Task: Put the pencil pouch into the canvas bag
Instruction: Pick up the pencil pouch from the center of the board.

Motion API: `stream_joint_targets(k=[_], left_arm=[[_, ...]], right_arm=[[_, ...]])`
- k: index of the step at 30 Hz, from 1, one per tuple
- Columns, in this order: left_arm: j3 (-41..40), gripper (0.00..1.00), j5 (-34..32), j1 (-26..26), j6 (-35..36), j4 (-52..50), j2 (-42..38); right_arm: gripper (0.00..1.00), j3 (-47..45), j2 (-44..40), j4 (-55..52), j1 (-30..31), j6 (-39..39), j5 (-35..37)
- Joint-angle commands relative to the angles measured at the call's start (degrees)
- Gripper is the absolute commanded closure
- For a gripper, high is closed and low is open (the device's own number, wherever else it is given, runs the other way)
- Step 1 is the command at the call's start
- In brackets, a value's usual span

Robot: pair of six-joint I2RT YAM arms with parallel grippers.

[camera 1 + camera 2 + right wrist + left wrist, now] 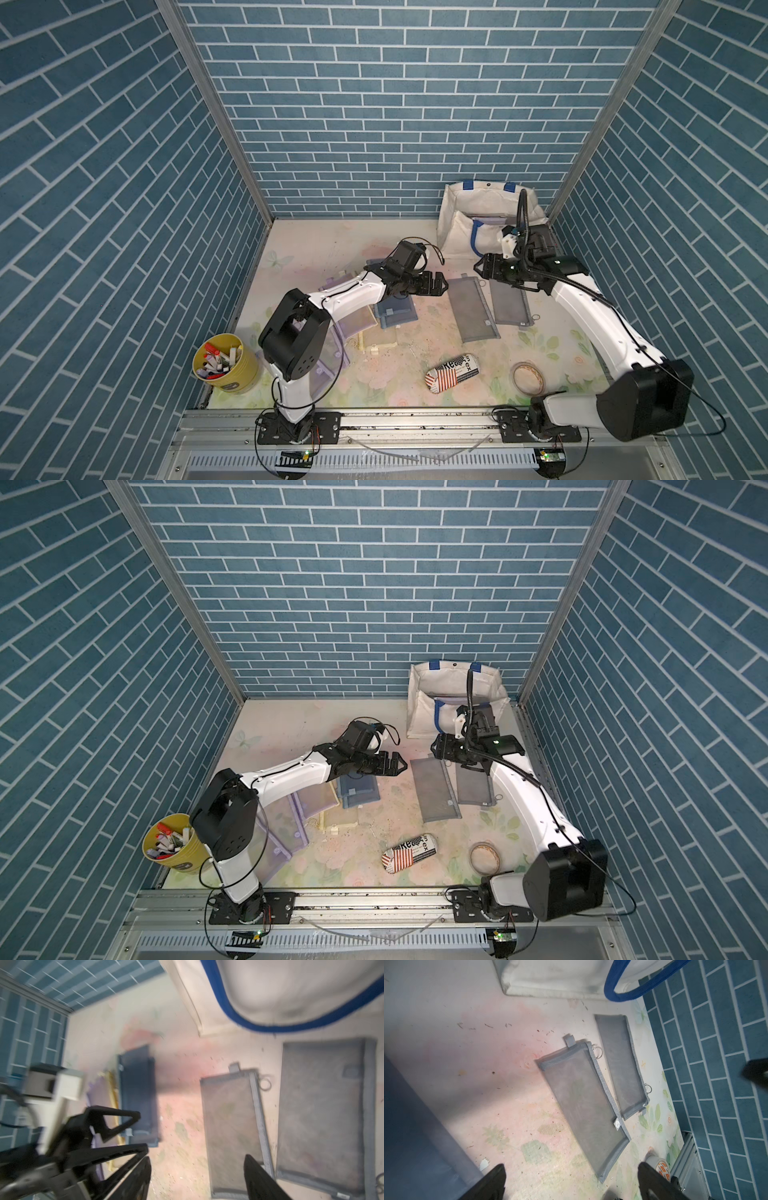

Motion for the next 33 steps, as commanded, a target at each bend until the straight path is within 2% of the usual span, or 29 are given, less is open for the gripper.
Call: stream_joint_targets(k=[1, 9, 17, 26, 33], left_arm=[[2.68, 0.01, 2.28, -1.9, -3.62, -2.12, 3.57], [2.14, 0.1, 1.44, -4.36, -11.48, 3.54, 9.49], [1.39, 0.18, 0.18, -4.64, -15.49, 6.81, 12.72], [1.53, 0.24, 1.28, -4.62, -20.51, 12.72, 17.36], [-0.13, 0.29, 1.16, -4.56, -23.58, 19.6, 19.37]], right_arm=[[0.32, -5.49, 3.91, 1.89, -3.29, -0.63, -6.51], [0.34, -8.56, 12.34, 6.36, -7.94, -1.26, -9.61], [0.36, -5.27, 19.66, 6.43, -9.53, -3.68, -10.65], [0.39, -5.49, 24.02, 6.94, -10.14, -3.72, -13.57], [0.42, -10.7, 22.36, 13.1, -10.03, 0.42, -18.74]])
